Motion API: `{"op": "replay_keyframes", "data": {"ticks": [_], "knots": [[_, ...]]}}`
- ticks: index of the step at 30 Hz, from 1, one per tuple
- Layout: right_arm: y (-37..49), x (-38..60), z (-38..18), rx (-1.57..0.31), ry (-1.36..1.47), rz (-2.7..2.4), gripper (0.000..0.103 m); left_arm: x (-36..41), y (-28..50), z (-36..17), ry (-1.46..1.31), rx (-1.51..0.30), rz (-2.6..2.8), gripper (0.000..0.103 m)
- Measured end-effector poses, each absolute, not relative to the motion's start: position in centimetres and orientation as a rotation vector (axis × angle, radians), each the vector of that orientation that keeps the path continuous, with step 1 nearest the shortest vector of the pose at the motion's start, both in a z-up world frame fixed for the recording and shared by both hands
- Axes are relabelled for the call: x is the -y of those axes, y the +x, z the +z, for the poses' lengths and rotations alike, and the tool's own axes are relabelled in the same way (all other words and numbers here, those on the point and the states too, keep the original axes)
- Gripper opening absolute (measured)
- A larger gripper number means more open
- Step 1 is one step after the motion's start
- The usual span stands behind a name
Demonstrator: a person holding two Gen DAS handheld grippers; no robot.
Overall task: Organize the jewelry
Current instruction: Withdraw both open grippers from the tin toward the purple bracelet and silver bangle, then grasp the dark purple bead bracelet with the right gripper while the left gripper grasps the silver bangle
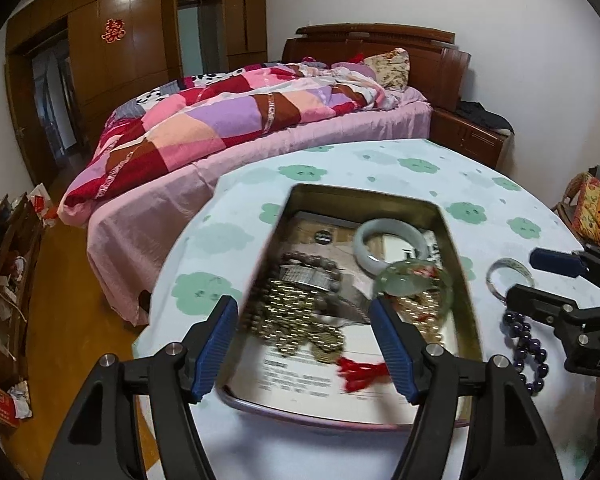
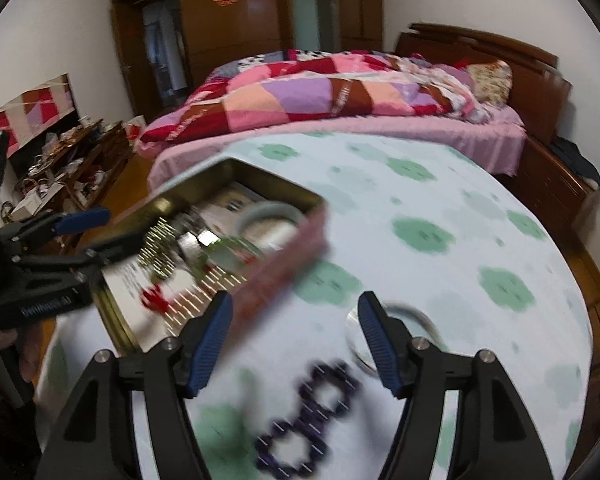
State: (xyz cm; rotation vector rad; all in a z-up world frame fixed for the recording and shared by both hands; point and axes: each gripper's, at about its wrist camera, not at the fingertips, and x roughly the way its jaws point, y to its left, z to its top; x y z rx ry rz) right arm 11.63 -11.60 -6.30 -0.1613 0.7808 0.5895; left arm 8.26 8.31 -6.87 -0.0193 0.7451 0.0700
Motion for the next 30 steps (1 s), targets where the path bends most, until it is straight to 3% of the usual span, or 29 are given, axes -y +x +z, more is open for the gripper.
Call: {"op": "replay_keyframes", "data": {"ticks": [9,20,21,24,25,27,30], "knots": [[10.1,16.6,-8.9,-0.857,-0.108,0.49,0.069,-5.4,7.5,-7.3,-0.03,-0.747,0.042,0.069],[10.1,14.1,-10.2,-0.896,-0.161,0.533,0.07,-3.8,7.6,-7.8,-0.004,-0.765,0.034,0.069],[10.2,13.8,-10.5,-0.915,-0.165,0.547,0.067,-3.6,7.7,-7.8,0.002,-0.766,0.031,0.069],[10.1,13.8,-10.5,-0.916,-0.174,0.557,0.028,-3.0,8.0,-7.6,0.009,-0.761,0.019,0.069],[10.1,14.1,-10.3,-0.91,-0.164,0.562,0.022,-2.7,8.1,-7.5,0.011,-0.758,0.01,0.069],[9.7,14.8,-9.9,-0.896,-0.145,0.563,0.016,-1.9,8.4,-7.1,0.02,-0.75,-0.01,0.069],[9.3,16.6,-9.2,-0.864,-0.133,0.52,0.016,-0.6,8.8,-6.5,0.039,-0.737,-0.047,0.069]]}}
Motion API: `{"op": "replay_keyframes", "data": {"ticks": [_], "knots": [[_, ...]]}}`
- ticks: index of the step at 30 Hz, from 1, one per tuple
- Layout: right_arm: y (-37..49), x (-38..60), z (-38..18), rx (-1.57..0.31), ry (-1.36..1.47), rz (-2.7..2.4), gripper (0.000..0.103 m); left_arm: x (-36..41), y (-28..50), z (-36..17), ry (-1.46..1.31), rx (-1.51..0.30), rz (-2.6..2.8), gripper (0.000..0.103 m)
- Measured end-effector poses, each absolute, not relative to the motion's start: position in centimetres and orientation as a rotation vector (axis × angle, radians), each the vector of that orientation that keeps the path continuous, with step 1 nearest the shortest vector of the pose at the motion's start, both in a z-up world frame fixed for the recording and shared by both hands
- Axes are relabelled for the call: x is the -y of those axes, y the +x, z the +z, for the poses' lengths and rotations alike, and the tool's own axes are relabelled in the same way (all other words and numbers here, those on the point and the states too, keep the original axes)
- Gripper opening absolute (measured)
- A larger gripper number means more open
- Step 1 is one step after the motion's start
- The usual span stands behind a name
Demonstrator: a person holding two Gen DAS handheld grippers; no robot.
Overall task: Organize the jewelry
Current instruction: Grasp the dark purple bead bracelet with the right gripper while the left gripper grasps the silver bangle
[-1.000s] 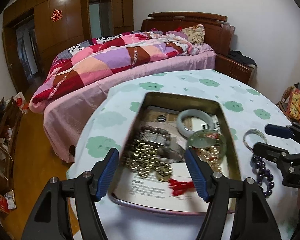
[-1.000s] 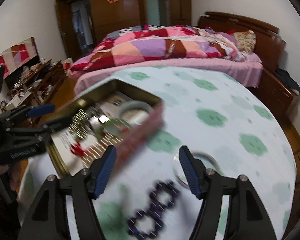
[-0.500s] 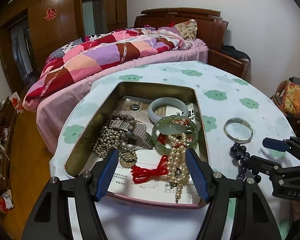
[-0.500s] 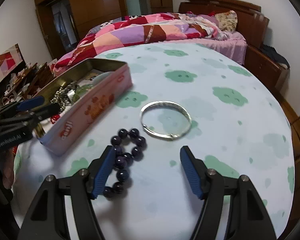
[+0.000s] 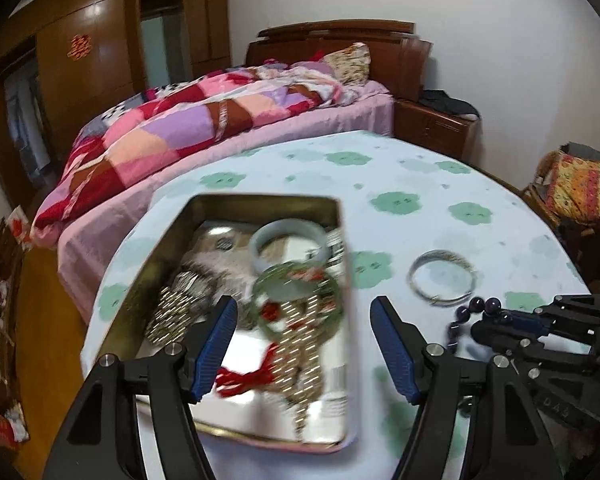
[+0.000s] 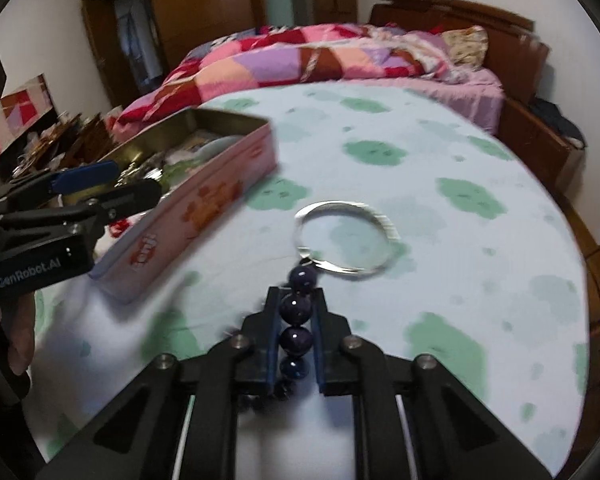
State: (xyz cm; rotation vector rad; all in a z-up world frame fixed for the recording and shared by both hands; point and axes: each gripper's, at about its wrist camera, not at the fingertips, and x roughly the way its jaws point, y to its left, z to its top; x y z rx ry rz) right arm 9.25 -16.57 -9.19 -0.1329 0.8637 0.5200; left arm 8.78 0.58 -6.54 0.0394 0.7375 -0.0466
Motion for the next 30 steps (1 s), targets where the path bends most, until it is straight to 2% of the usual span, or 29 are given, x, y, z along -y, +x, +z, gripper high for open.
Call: {"op": "replay_keyframes", "data": {"ticks": [5,13,19,30], "knots": [[9.9,20.5,-9.3,-0.848,-0.11,0.403,0.016,3.0,9.6,-6.0,0.093,-0.712,-0.137,0.069],[11.9,24.7,-9.5,-0.839,-0.047,0.271,0.016,7.4,12.7,-7.6,0.151,-0.769,-0.205,0.069],[12.0,25.0,-9.6,-0.841,-0.024,0.288,0.016,8.7,14.8,-9.3,0.142,-0.842,-0.218,0.069],[12.2,25.4,-10.0,-0.85,-0.007,0.284,0.016,9.9,14.8,-9.6,0.135,-0.851,-0.245,0.069]]}}
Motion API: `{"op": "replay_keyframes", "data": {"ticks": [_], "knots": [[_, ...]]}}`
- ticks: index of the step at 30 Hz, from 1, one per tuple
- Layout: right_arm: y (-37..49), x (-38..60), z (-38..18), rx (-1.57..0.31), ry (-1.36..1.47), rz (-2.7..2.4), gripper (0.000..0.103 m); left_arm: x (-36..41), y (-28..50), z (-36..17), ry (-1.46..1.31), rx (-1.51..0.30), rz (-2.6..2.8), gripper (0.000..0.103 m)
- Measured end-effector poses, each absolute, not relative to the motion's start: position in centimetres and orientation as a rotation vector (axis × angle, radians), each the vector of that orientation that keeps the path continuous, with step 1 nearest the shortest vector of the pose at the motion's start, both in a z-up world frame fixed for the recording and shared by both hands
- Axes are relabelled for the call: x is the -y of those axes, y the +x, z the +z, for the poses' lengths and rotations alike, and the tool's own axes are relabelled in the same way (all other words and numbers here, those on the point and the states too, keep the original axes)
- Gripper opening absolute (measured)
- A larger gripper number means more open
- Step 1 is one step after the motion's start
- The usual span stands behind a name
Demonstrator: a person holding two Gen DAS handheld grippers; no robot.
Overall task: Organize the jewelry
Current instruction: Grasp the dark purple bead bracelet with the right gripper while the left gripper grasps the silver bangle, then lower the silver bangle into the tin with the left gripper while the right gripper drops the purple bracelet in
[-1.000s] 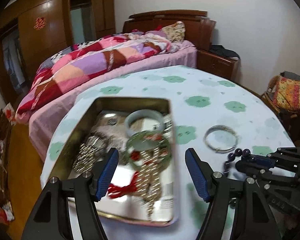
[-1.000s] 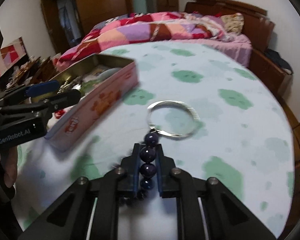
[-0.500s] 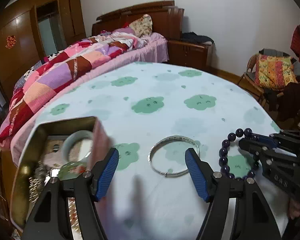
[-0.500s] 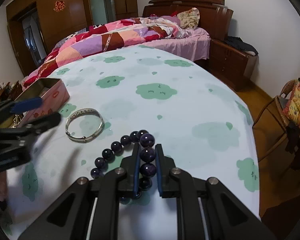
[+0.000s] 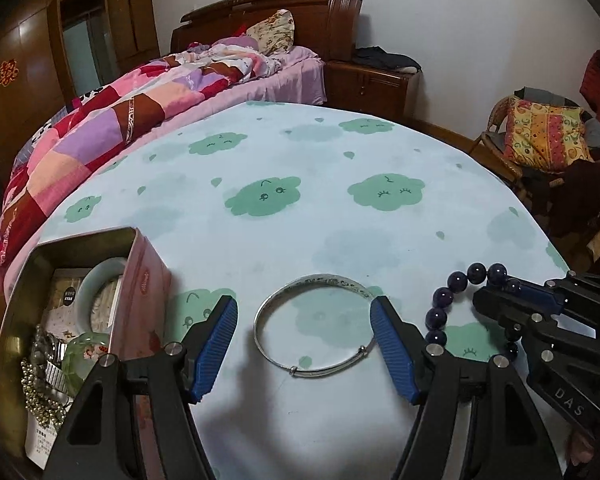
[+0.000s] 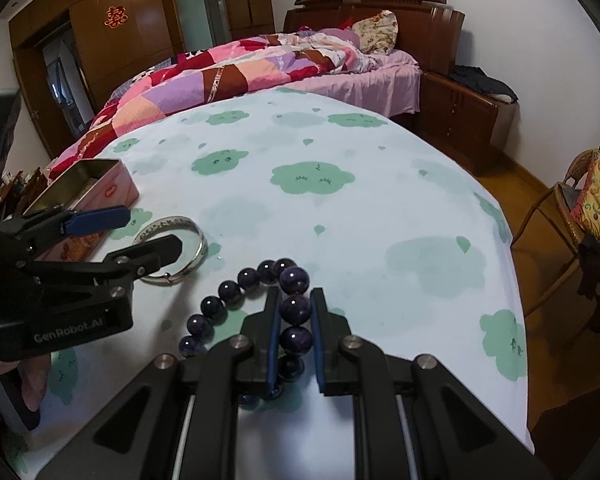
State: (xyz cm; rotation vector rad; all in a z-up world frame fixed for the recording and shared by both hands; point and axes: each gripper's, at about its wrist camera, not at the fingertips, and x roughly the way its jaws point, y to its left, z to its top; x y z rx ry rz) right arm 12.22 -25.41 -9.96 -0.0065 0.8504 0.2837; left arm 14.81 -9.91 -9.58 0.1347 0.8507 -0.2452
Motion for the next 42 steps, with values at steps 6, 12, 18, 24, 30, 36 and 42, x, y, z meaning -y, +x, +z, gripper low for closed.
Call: {"op": "replay_keyframes", "data": {"ticks": [6,12,18,24,30,36,42], "knots": [[12.1,25.0,-9.9,-0.852,-0.018,0.28,0.016,10.5,15.2,-9.9,0.15,-0.864,-0.263,0.069],[12.0,25.0,-9.9,-0.855,-0.024,0.279,0.016,11.0,15.6,-10.8,0.175,-0.892,-0.271,0.073],[12.0,24.9,-9.9,-0.856,-0.027,0.279,0.016,10.8,15.9,-11.3,0.154,-0.915,-0.281,0.08],[12.0,24.9,-9.9,-0.854,-0.027,0.281,0.016,10.2,15.7,-11.2,0.133,-0.907,-0.305,0.073],[11.6,24.8,-9.6,-0.83,-0.031,0.29,0.016,9.7,15.0,-10.8,0.129,-0.906,-0.301,0.073],[11.4,24.6,-9.0,-0.812,-0.009,0.316,0.016,8.6,13.4,-8.9,0.106,-0.852,-0.307,0.073],[10.9,22.8,-7.1,-0.773,-0.049,0.357,0.016,7.4,12.4,-7.1,0.073,-0.817,-0.316,0.072]]}}
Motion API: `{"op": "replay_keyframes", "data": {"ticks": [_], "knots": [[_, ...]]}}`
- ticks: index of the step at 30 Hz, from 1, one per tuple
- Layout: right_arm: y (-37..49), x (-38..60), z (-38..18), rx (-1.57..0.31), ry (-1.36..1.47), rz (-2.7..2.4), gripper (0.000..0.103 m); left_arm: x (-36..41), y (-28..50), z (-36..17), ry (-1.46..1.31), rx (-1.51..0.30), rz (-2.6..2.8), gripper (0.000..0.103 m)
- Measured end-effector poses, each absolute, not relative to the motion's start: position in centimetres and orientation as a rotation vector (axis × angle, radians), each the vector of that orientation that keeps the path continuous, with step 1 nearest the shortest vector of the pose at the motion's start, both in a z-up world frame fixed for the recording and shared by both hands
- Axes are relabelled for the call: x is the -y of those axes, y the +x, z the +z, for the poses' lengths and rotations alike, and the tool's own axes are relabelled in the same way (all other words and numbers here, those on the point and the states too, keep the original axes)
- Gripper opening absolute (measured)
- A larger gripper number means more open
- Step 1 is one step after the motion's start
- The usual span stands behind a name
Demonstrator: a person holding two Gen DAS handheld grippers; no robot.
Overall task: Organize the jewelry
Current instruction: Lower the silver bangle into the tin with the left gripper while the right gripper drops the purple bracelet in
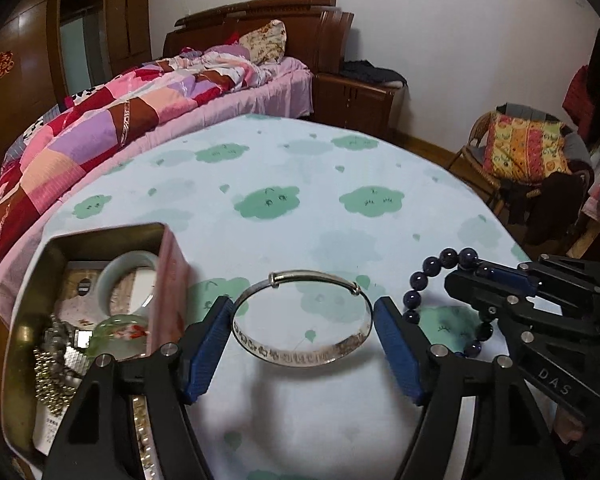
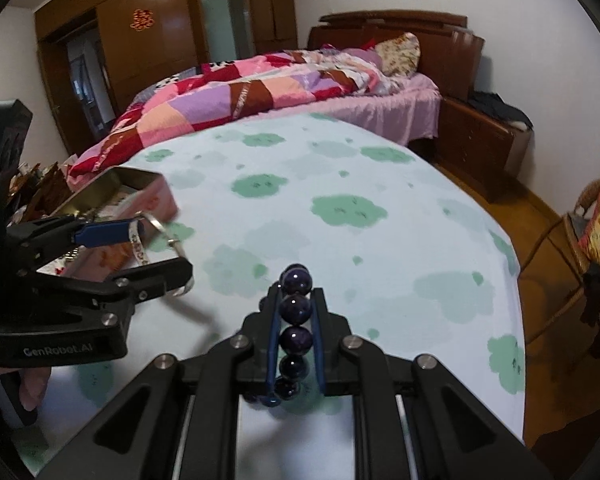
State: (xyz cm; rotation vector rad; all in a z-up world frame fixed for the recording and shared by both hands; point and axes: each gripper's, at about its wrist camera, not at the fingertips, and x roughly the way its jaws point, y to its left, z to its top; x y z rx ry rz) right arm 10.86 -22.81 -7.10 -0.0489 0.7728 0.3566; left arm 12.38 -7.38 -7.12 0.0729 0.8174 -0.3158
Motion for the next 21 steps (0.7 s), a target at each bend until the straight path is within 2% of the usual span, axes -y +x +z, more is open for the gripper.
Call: {"op": "replay_keyframes", "data": {"ticks": [21], "knots": [[10.8,16.4,-0.6,-0.638,-0.16,0.489,0.016,0.1,9.6,-0.7,0.023,-0.652,-0.197,0.072]]}}
